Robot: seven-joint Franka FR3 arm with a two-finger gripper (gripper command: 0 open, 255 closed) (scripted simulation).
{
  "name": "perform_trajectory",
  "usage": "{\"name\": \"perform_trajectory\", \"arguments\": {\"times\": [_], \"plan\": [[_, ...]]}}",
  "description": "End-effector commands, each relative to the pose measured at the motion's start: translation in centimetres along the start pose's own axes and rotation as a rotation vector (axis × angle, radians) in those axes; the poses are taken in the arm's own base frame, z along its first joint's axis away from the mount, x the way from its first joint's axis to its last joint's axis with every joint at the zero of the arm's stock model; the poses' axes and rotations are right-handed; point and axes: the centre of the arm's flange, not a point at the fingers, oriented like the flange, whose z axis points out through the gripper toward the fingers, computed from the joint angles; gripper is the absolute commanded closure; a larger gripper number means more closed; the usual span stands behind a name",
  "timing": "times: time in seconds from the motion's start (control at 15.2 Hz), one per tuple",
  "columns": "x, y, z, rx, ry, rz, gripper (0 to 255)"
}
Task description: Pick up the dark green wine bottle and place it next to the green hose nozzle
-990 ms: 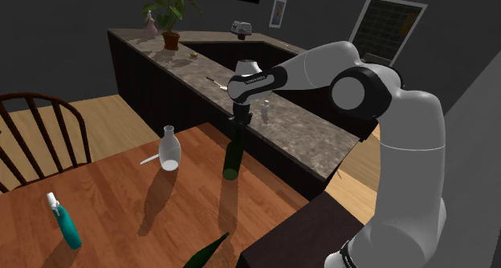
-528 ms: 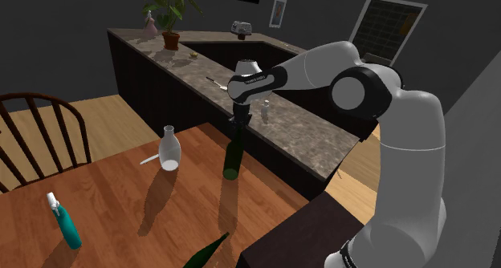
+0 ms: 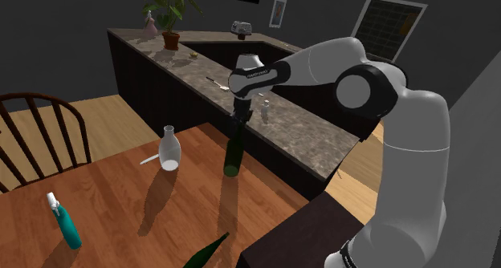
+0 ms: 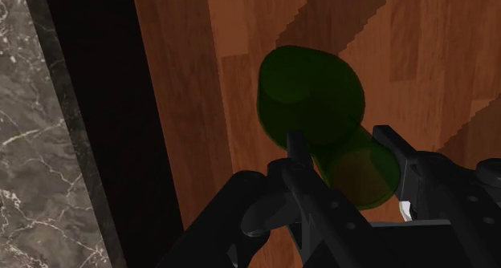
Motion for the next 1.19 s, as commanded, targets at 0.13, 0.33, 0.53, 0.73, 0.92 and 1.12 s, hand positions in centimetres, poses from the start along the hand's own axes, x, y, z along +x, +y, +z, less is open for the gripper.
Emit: {"name": "perform_trajectory", "arguments": {"times": [0.13, 0.33, 0.53, 0.73, 0.92, 1.12], "plan": [[-0.1, 0.0, -2.3, 0.0, 0.0, 0.0, 255], [-0.2, 0.1, -3.8, 0.0, 0.0, 0.0, 255], [-0.3, 0.1, -5.4, 0.0, 0.0, 0.0, 255], [-0.5, 0.1, -7.0, 0.0, 0.0, 0.0, 255], [-0.6, 0.1, -8.6, 0.0, 0.0, 0.0, 255], [-1.3, -0.8, -10.3, 0.0, 0.0, 0.0, 255]]}}
